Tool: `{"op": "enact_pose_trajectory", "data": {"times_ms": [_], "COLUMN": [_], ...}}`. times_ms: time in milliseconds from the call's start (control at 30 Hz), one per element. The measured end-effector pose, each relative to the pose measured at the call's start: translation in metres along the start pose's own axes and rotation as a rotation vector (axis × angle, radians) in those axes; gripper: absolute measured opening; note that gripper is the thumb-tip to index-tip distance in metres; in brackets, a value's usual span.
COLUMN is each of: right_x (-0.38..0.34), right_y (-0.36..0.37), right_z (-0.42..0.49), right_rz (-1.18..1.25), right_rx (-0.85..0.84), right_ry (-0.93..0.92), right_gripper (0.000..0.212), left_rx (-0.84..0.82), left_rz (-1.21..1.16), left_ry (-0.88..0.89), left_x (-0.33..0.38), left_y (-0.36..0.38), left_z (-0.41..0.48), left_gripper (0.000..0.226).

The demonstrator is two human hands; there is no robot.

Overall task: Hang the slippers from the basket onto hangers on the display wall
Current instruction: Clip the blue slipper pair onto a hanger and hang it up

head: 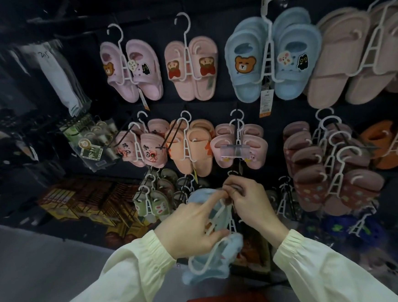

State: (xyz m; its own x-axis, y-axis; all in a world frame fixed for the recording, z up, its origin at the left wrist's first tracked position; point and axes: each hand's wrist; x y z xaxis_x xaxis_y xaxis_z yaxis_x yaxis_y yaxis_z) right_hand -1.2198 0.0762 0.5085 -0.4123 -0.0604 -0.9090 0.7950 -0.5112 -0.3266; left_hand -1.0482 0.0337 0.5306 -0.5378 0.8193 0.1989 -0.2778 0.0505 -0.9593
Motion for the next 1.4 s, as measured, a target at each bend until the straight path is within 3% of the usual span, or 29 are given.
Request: {"op": "enact_pose_trajectory", "data": {"times_ms": [233, 333, 567, 667, 833, 1000, 1100, 1267, 1400], "right_x": [0.003, 0.004, -0.004, -0.008, -0.008, -0.004, -0.006, -0.022, -0.038], "right_y": [-0.002, -0.001, -0.017, -0.027, -0.040, -0.041, -0.043, -0.049, -0.053], "right_z": [0.000, -0.006, -0.008, -0.008, -0.011, -0.010, -0.009, -0.010, -0.013], "right_rz": [-0.063, -0.078, -0.065, -0.040, -0.046, -0.073, -0.027, 0.054, 0.138], "right_rx": [-0.181, -0.247, -0.228, -0.179, -0.103, -0.084, -0.124, -0.146, -0.178], "right_ry": [0.067, 0.043, 0.049, 0.092, 0.108, 0.095, 0.125, 0.168, 0.208], "right_gripper": [0.018, 0.015, 0.018, 0.017, 0.023, 0.034, 0.035, 0.031, 0.030], "left_rx": [-0.049, 0.010, 0.143, 0.086, -0.028, -0.089, -0.108, 0.045, 0.065], "left_rz": [-0.227, -0.227, -0.071, 0.037, 0.324, 0.416, 0.417, 0.400, 0.400], "left_ry": [-0.089, -0.092, -0.103, -0.095, -0.159, -0.159, -0.178, -0.106, -0.082], "left_x": [-0.006, -0.008, -0.009, -0.014, -0.021, -0.031, -0.032, -0.036, -0.031], "left_y": [-0.002, -0.007, -0.005, -0.004, -0.009, -0.010, -0.009, -0.001, -0.002], "left_z": [0.003, 0.005, 0.010, 0.009, 0.006, 0.004, 0.000, -0.003, 0.002], "left_gripper": [0.053, 0.044, 0.023, 0.046, 0.114, 0.149, 0.155, 0.133, 0.124]}}
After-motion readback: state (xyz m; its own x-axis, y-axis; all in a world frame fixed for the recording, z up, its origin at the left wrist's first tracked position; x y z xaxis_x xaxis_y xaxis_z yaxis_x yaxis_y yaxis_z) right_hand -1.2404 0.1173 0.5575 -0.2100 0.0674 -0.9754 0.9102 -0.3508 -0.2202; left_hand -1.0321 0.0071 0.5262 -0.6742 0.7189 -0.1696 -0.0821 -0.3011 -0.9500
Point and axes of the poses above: each hand's wrist, its own z-axis towards the middle knuckle, its own y-axis out of the palm, x = y × z, and after that the axes turned 10 degrees about x, right-handed
